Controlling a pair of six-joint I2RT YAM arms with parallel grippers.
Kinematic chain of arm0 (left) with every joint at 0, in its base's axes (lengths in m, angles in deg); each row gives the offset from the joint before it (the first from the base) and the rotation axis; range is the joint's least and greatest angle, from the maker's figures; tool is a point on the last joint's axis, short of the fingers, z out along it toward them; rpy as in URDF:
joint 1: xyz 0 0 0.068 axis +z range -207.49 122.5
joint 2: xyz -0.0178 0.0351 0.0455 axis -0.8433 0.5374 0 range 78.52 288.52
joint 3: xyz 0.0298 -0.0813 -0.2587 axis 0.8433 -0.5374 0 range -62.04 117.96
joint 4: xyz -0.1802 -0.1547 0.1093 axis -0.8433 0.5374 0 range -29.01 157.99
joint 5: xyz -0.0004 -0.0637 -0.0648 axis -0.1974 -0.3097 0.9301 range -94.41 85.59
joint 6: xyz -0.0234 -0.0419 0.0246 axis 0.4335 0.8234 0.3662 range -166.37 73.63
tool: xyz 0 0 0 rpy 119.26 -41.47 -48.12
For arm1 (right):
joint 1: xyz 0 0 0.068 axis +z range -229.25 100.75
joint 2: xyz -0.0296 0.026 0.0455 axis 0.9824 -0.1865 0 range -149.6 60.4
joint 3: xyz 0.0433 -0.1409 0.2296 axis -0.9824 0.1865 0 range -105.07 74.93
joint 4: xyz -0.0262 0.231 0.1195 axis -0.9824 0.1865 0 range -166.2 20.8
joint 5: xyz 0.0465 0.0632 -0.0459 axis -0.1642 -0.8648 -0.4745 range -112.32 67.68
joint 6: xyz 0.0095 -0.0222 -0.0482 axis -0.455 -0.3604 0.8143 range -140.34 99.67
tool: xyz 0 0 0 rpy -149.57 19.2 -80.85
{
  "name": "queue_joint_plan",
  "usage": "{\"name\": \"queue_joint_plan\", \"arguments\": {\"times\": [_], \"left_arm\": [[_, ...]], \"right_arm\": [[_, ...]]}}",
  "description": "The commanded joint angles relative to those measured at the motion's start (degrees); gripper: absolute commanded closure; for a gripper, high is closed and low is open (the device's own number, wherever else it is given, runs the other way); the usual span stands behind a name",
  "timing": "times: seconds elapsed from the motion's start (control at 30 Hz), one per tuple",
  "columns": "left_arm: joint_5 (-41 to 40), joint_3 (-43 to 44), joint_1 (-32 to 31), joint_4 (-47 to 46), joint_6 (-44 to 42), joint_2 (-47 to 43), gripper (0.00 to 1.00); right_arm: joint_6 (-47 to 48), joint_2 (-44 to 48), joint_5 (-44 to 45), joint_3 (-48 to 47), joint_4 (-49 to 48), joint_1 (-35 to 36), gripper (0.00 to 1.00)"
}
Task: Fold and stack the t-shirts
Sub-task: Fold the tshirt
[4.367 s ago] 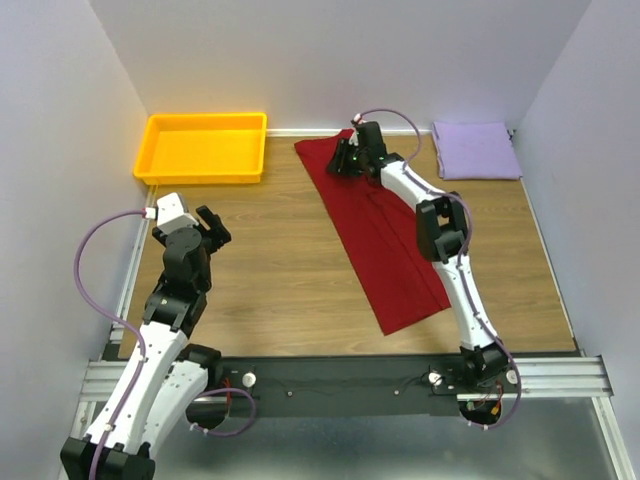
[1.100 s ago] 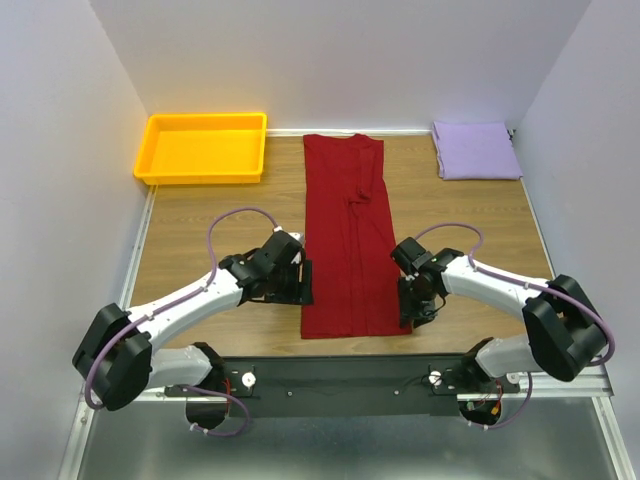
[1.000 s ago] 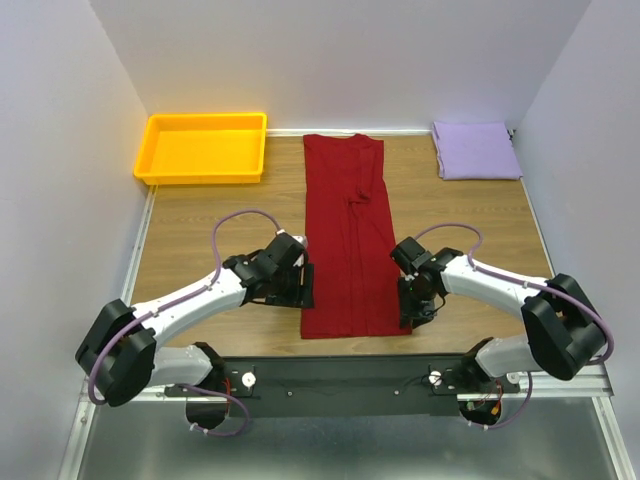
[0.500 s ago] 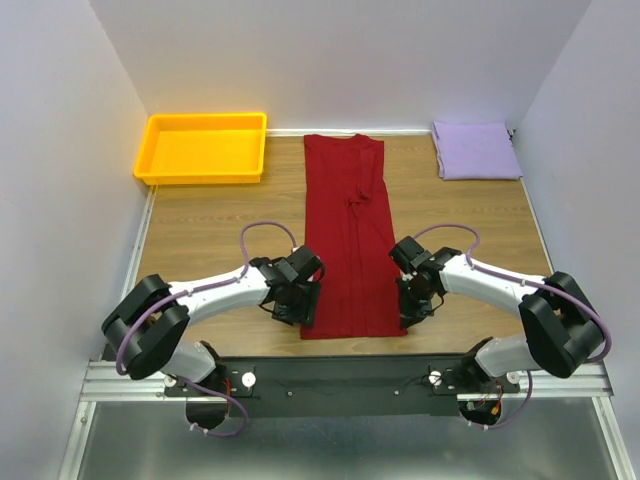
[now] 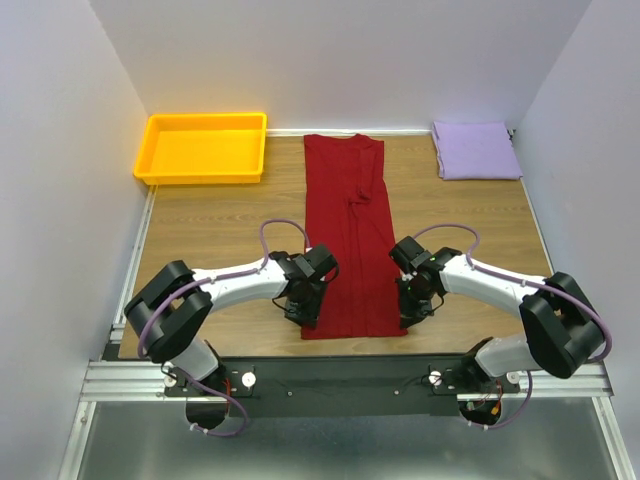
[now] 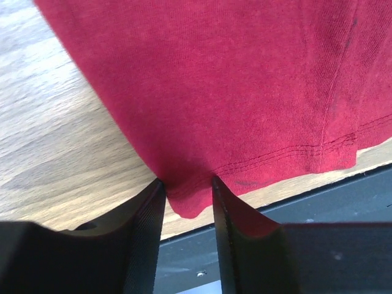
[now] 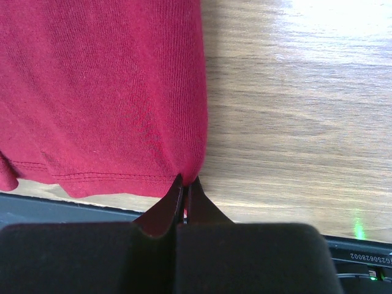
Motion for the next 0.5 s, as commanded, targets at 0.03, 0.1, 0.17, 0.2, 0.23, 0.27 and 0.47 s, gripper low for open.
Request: {"name": "queue_joint_plan", "arguments": {"times": [0.03,0.1,0.17,0.2,0.23,0.27,0.47], "left_arm": [[-1.0,0.7,-1.1,2.6,0.0,2.6,0.60],[-0.9,0.7,-1.3,3.2,0.3,2.7,0.61],[-1.0,0.9,-1.4,3.5,0.4,2.9,0.67],[-1.0,0.8,-1.5,3.6,0.3,3.0,0.69],[-1.0,0.9,-1.6,3.8,0.2,3.1,0.74],[-0.9,0.8,-1.7,4.0,0.1,3.2,0.77],[-0.5,1.1,-2.9,5.6,0.4,1.6,1.00]], "right_arm": [[0.8,0.7,0.7,1.0,0.0,0.1,0.99],[1.0,1.0,0.6,1.0,0.0,0.1,0.99],[1.1,0.9,0.5,0.9,0.0,0.2,0.99],[1.1,0.9,0.4,0.9,-0.1,0.1,0.99],[1.2,1.0,0.4,0.9,0.0,0.1,0.99],[1.3,1.1,0.2,0.9,0.0,0.1,0.99],[2.0,3.3,-4.3,1.9,0.1,0.1,0.99]]}}
